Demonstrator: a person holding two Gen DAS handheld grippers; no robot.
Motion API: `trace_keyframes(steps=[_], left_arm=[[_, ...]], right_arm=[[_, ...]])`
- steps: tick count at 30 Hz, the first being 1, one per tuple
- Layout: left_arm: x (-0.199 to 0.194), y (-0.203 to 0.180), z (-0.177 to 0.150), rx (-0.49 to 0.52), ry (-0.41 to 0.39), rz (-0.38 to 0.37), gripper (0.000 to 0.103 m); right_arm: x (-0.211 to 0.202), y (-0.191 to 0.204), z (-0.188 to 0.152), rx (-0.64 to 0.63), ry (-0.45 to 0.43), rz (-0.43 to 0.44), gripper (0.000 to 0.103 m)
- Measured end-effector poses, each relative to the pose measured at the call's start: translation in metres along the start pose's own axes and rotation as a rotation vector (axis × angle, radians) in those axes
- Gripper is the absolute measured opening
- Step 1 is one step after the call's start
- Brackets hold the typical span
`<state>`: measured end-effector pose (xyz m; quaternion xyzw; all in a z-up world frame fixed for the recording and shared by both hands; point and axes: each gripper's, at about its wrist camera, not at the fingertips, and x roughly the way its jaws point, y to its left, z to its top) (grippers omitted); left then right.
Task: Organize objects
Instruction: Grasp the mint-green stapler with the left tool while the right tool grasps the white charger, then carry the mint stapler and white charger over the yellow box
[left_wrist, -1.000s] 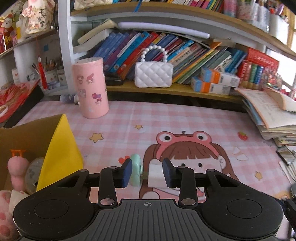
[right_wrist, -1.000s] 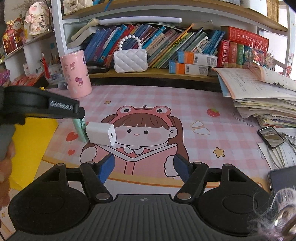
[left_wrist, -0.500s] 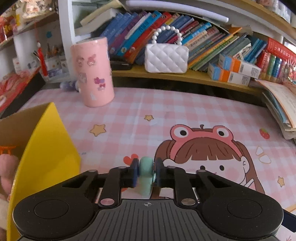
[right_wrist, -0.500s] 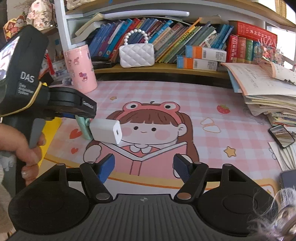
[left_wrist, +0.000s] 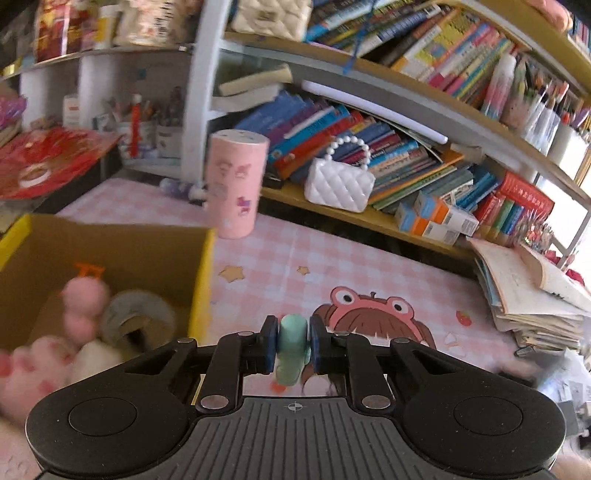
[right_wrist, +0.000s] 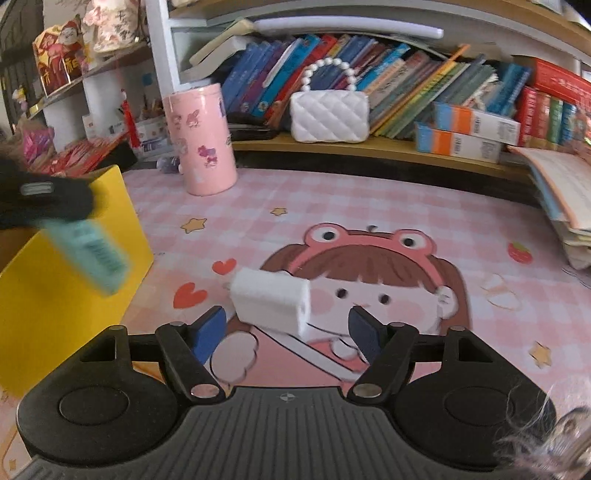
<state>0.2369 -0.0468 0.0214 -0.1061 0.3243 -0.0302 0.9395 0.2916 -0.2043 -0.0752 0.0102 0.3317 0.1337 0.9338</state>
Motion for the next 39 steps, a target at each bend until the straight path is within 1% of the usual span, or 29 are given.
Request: trace_keyframes(steps=[4, 6, 7, 8, 11, 13, 18, 25, 29, 32, 39], left_arm=[[-0.027, 0.014, -0.010, -0.040, 0.002, 0.006, 0.016], [-0.040, 0.021, -0.016, -0.055, 0.002, 0.013, 0.016], [-0.044, 0.024, -0.018, -0.063, 0.002, 0.014, 0.016], [-0.049, 0.027, -0.020, -0.069, 0.001, 0.016, 0.016], [-0.059, 0.034, -0.024, -0.082, -0.003, 0.012, 0.016], [-0.063, 0.038, -0.027, -0.090, -0.001, -0.004, 0.016], [-0.074, 0.044, -0.038, -0.093, 0.016, -0.062, 0.016], [-0.086, 0.053, -0.053, -0.089, 0.039, -0.137, 0.016], [-0.092, 0.066, -0.062, -0.095, 0.052, -0.146, 0.016], [-0.099, 0.079, -0.069, -0.098, 0.062, -0.140, 0.016], [-0.114, 0.116, -0.086, -0.120, 0.086, -0.118, 0.016]], right_arm=[[0.023, 0.009, 0.003, -0.023, 0.014, -0.009, 0.072], [0.031, 0.011, 0.002, -0.023, 0.025, -0.020, 0.064], [0.034, 0.011, 0.001, -0.023, 0.032, -0.027, 0.052], [0.034, 0.011, 0.001, -0.019, 0.031, -0.028, 0.050], [0.027, 0.009, -0.001, -0.010, 0.029, -0.038, 0.050], [0.016, 0.009, -0.005, -0.011, 0.020, -0.046, 0.050], [-0.028, 0.006, -0.017, -0.008, 0.004, -0.055, 0.050], [-0.092, 0.017, -0.040, 0.012, 0.020, -0.051, 0.050], [-0.123, 0.038, -0.054, 0.027, 0.035, -0.023, 0.050], [-0.139, 0.058, -0.063, 0.035, 0.046, -0.001, 0.050], [-0.157, 0.107, -0.078, -0.036, 0.071, 0.032, 0.050]])
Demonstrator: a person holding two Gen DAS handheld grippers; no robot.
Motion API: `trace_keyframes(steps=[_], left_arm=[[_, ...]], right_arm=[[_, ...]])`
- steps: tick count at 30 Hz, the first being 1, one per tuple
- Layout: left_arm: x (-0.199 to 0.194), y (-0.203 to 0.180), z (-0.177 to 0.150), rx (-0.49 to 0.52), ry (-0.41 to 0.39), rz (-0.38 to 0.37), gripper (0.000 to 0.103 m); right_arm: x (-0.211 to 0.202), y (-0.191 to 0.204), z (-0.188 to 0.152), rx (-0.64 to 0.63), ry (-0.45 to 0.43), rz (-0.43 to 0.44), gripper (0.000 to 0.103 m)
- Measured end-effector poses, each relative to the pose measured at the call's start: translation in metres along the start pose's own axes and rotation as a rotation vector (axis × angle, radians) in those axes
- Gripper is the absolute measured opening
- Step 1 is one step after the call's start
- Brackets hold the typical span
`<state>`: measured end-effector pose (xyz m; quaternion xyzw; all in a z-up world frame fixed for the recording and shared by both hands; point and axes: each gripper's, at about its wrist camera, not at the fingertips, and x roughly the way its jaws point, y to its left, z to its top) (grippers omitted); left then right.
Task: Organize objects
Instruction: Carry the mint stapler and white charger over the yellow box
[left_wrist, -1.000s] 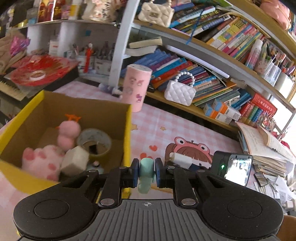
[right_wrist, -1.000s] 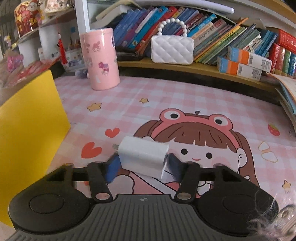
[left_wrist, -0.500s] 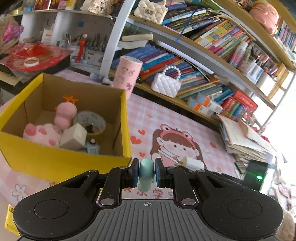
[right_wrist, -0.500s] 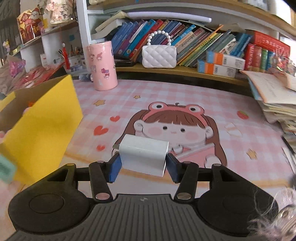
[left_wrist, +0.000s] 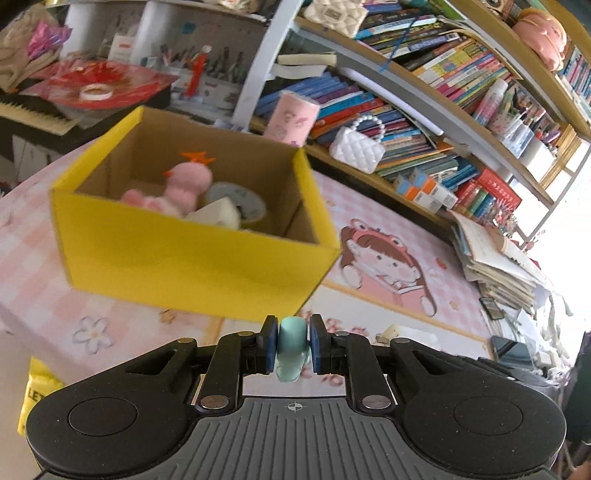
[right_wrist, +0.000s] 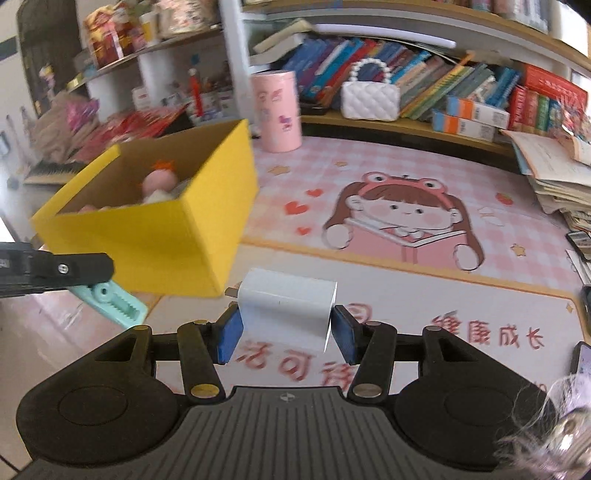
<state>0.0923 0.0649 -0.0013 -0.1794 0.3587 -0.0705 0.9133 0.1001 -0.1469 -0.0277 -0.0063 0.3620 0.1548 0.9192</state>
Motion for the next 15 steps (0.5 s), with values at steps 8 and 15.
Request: trace_keyframes(steps=[8, 15], left_arm=[[-0.024, 0.033, -0.005, -0.015, -0.004, 0.024, 0.016], [-0.043, 0.054, -0.003, -0.017, -0.023, 0.031, 0.016]], right_arm=[[-0.009, 0.046, -0.010, -0.051, -0.001, 0.029, 0.050], [-0.012, 0.078, -0.014, -0.073, -0.005, 0.046, 0.050]])
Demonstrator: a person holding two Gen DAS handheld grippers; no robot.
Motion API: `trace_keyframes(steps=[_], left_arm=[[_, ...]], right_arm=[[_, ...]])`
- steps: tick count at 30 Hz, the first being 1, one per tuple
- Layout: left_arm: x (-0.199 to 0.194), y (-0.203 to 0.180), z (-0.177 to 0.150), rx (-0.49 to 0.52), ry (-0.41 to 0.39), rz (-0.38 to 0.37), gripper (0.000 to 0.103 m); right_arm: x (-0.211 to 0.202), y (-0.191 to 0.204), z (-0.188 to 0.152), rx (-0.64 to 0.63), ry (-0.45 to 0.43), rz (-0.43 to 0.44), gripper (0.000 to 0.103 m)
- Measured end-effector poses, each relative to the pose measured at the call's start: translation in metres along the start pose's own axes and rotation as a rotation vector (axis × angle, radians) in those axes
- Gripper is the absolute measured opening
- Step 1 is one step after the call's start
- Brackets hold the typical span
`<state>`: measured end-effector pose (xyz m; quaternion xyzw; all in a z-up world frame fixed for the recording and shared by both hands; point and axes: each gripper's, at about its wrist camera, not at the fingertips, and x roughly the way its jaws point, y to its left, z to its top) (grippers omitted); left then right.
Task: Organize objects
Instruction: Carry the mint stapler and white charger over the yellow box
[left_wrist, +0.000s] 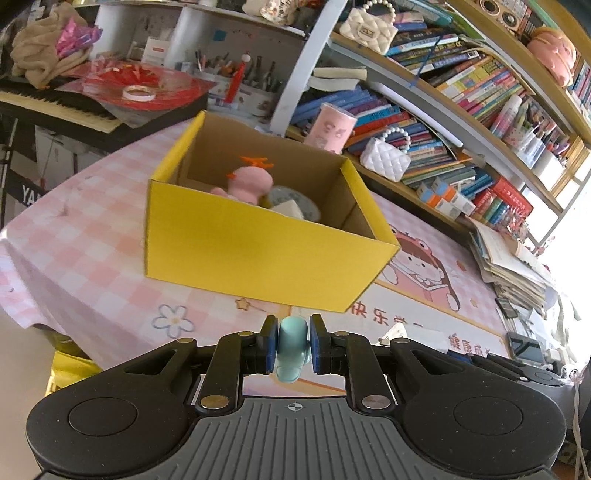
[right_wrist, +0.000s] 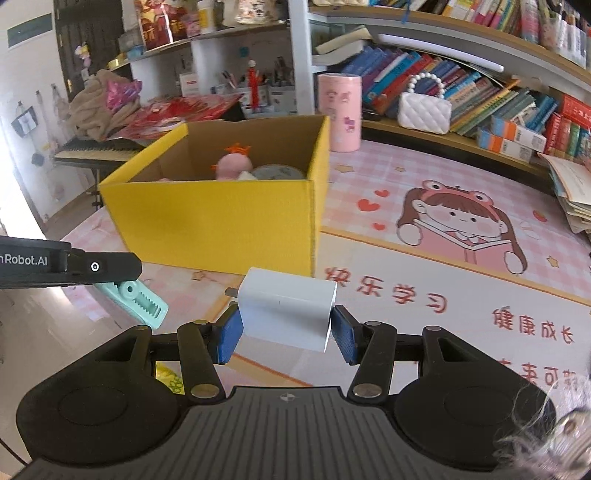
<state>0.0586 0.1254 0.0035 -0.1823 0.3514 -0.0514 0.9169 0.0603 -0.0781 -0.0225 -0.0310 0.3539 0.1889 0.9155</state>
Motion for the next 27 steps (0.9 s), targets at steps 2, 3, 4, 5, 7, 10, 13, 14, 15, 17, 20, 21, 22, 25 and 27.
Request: trace_keyframes(steps=[2, 3, 4, 5, 7, 10, 13, 14, 15, 17, 20, 21, 22, 25, 27], left_arm=[[-0.004, 0.006, 0.001, -0.001, -0.005, -0.001, 0.016], [-0.006, 0.008, 0.002, -0.001, -0.007, -0.001, 0.016], [-0.007, 0.010, 0.003, -0.001, -0.009, -0.002, 0.016], [-0.008, 0.013, 0.003, -0.001, -0.011, -0.002, 0.016], [-0.011, 0.017, 0.005, -0.001, -0.016, -0.002, 0.016], [-0.013, 0.022, 0.008, 0.000, -0.022, -0.002, 0.016], [-0.014, 0.027, 0.012, 0.006, -0.029, 0.000, 0.016], [-0.014, 0.028, 0.014, 0.010, -0.033, 0.000, 0.016], [-0.015, 0.029, 0.015, 0.013, -0.038, 0.000, 0.016], [-0.016, 0.031, 0.020, 0.023, -0.050, 0.002, 0.016], [-0.017, 0.030, 0.028, 0.058, -0.080, 0.008, 0.016], [-0.017, 0.029, 0.033, 0.074, -0.094, 0.009, 0.016], [-0.018, 0.027, 0.037, 0.087, -0.108, 0.007, 0.016], [-0.019, 0.023, 0.053, 0.122, -0.160, 0.004, 0.016], [-0.018, 0.020, 0.066, 0.141, -0.197, 0.005, 0.016]], right_arm=[[0.000, 0.008, 0.000, -0.005, -0.001, 0.003, 0.050], [0.000, 0.011, -0.001, -0.008, -0.001, 0.004, 0.050], [0.001, 0.015, -0.001, -0.010, -0.001, 0.004, 0.050], [0.001, 0.018, 0.000, -0.012, -0.002, 0.005, 0.050], [0.003, 0.023, 0.000, -0.015, -0.002, 0.006, 0.050], [0.005, 0.031, 0.002, -0.022, -0.005, 0.009, 0.050], [0.007, 0.036, 0.005, -0.028, -0.010, 0.010, 0.050], [0.008, 0.038, 0.007, -0.030, -0.012, 0.010, 0.050], [0.009, 0.039, 0.008, -0.033, -0.014, 0.010, 0.050], [0.011, 0.041, 0.012, -0.037, -0.023, 0.006, 0.050], [0.013, 0.043, 0.020, -0.044, -0.043, -0.002, 0.050], [0.013, 0.043, 0.024, -0.045, -0.050, -0.004, 0.050], [0.014, 0.043, 0.028, -0.044, -0.061, -0.006, 0.050], [0.015, 0.043, 0.043, -0.040, -0.091, -0.012, 0.050], [0.016, 0.042, 0.055, -0.039, -0.117, -0.015, 0.050]])
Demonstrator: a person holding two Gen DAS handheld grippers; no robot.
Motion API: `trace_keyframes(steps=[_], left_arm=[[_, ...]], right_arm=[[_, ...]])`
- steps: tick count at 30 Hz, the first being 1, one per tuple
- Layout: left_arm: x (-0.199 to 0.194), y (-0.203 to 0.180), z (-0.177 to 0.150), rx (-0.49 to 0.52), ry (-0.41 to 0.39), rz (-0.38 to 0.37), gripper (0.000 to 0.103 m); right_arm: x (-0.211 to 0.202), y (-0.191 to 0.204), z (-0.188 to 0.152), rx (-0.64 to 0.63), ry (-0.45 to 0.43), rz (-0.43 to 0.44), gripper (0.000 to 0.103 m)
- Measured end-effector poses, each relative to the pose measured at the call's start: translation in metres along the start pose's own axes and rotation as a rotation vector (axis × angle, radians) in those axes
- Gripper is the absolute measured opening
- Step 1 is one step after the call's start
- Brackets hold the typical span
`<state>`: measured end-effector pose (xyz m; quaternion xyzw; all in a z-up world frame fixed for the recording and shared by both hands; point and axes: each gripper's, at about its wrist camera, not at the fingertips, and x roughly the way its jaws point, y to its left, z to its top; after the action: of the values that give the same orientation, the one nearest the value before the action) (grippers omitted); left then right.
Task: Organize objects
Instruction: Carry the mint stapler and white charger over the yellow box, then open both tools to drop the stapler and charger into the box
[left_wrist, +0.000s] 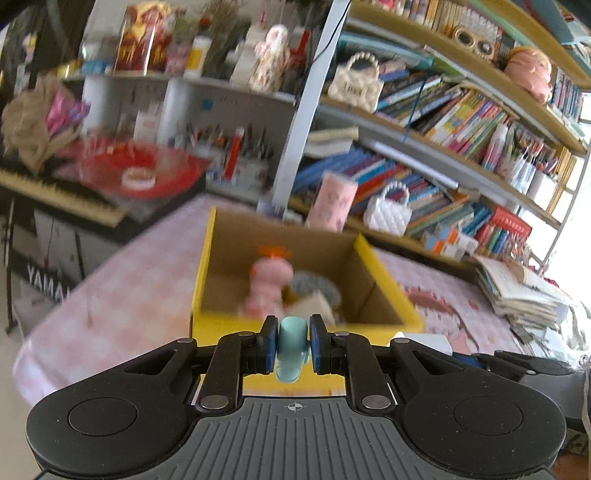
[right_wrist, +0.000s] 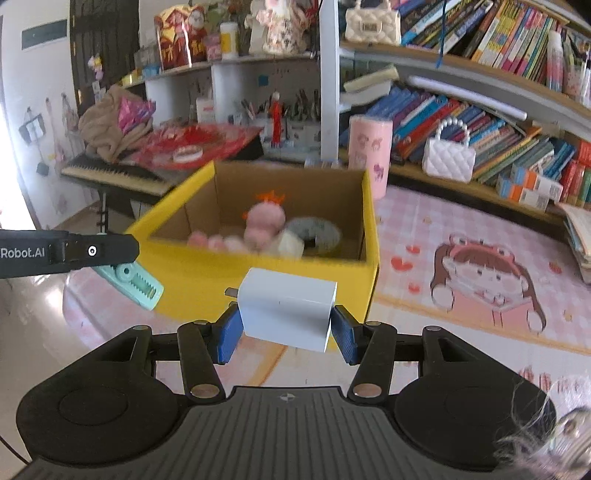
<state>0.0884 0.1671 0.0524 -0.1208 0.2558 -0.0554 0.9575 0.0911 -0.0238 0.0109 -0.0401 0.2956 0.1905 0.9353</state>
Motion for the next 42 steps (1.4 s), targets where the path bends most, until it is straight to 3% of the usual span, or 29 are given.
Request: trace_keyframes(steps=[6, 9, 14, 27, 31, 35, 42], left_arm=[[0.026, -0.006, 0.035, 0.040, -0.074, 0.007, 0.016], [0.050, -0.010, 0.048, 0.044, -0.071, 0.008, 0.016], [0.089, -0.016, 0.060, 0.049, -0.020, -0.006, 0.016], [0.169, -0.022, 0.044, 0.058, 0.184, 0.036, 0.017], [0.169, -0.027, 0.043, 0.065, 0.171, 0.045, 0.020], [0.152, -0.031, 0.047, 0.070, 0.118, 0.022, 0.034], [0.104, -0.051, 0.049, 0.112, 0.029, 0.008, 0.050]], right_arm=[[0.021, -0.003, 0.033, -0.010, -0.061, -0.042, 0.050], [0.045, -0.003, 0.043, -0.035, -0.036, -0.053, 0.050], [0.086, -0.004, 0.045, -0.053, 0.106, -0.010, 0.050], [0.107, -0.013, 0.049, 0.002, 0.167, 0.087, 0.050], [0.111, -0.010, 0.048, -0.039, 0.150, 0.088, 0.050], [0.099, -0.013, 0.047, -0.052, 0.099, 0.102, 0.061], [0.057, -0.015, 0.044, -0.085, -0.015, 0.109, 0.062]])
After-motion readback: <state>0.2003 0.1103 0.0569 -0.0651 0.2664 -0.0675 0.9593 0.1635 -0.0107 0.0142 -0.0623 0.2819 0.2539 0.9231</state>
